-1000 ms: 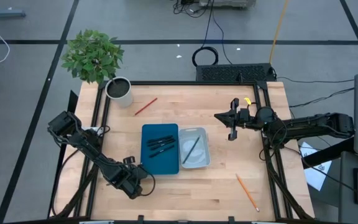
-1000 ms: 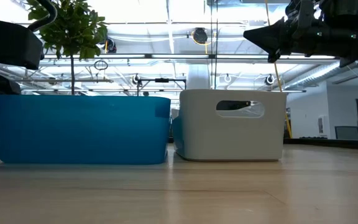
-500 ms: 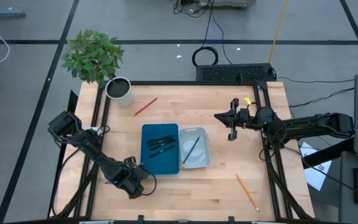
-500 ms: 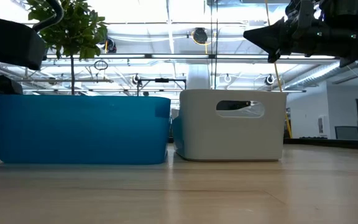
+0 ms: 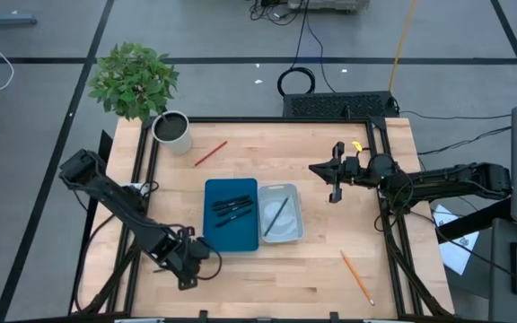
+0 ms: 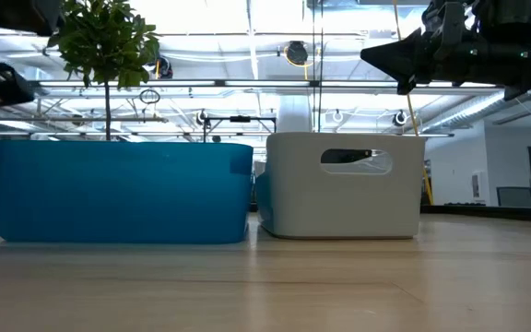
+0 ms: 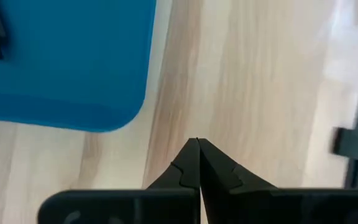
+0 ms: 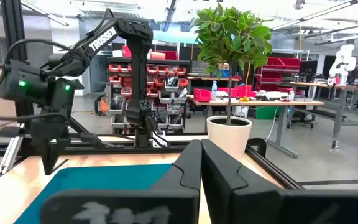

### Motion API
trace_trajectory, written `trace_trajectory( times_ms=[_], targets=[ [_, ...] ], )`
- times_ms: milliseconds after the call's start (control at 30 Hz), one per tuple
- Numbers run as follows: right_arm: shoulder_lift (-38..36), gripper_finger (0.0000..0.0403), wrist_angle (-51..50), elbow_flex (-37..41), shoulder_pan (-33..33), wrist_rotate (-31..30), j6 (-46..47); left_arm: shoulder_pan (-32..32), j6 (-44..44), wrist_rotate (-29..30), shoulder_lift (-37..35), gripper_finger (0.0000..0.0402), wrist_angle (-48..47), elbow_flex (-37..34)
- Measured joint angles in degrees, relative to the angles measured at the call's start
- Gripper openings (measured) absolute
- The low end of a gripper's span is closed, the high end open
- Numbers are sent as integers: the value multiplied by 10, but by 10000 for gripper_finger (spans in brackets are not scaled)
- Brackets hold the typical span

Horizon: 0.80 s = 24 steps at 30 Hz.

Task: Sort pens & pencils
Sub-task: Put the green colored pencil into the white bin

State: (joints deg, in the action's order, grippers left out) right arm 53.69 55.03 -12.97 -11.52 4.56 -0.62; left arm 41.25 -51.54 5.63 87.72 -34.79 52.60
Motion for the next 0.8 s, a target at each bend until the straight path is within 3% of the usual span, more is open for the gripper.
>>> trace_trajectory(
  times_ms=[500,800],
  targets=[
    [0,0,-1,0,0,0,0,-3,4,-27,-79,0,5,0],
    [0,0,-1,0,0,0,0,-57,58,-42,-142,0,34,0]
  ],
)
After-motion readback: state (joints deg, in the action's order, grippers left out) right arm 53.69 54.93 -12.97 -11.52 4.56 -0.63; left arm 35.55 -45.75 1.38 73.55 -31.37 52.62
